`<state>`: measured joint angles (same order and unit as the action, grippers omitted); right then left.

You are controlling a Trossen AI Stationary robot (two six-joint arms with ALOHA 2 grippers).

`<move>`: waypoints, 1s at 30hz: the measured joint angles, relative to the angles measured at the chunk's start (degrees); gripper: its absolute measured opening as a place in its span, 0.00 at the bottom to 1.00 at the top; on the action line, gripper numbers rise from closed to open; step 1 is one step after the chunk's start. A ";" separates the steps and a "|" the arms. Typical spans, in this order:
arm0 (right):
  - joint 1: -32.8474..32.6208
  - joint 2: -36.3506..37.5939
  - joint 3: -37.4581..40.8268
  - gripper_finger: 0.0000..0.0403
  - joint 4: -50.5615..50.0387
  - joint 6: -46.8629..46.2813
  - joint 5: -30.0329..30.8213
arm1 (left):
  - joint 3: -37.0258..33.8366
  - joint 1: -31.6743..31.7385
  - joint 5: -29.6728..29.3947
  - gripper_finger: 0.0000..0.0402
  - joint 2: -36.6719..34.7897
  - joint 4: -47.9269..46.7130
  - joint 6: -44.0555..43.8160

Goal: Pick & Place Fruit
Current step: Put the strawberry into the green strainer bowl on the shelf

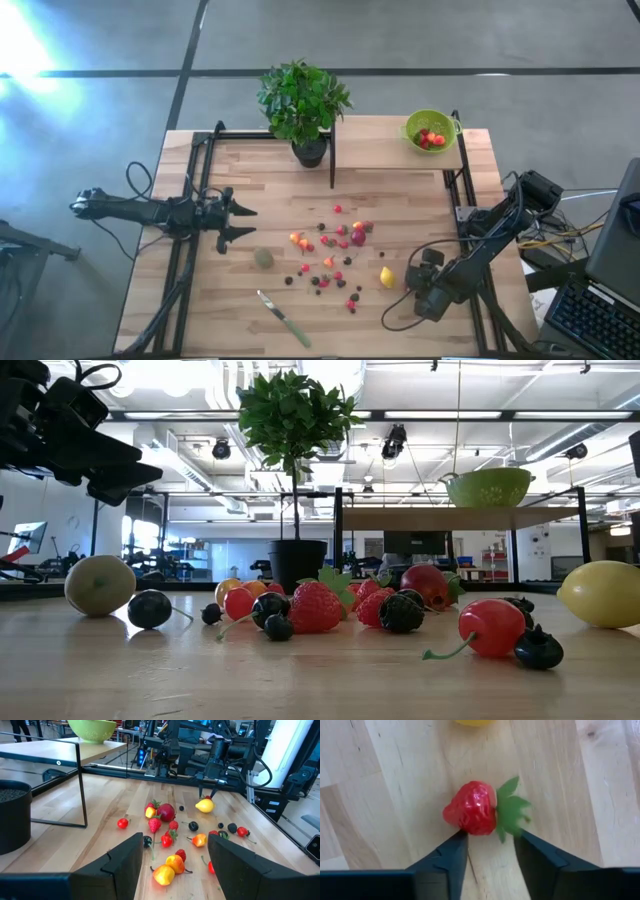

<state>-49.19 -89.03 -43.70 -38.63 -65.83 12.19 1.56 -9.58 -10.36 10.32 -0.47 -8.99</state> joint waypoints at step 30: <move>0.28 3.19 -2.31 0.20 -1.99 -5.33 -9.51 | 0.02 0.02 0.01 0.57 -0.01 -0.02 0.00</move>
<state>-48.90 -85.85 -46.02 -40.62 -71.16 2.68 1.58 -9.57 -10.35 10.31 -0.49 -8.99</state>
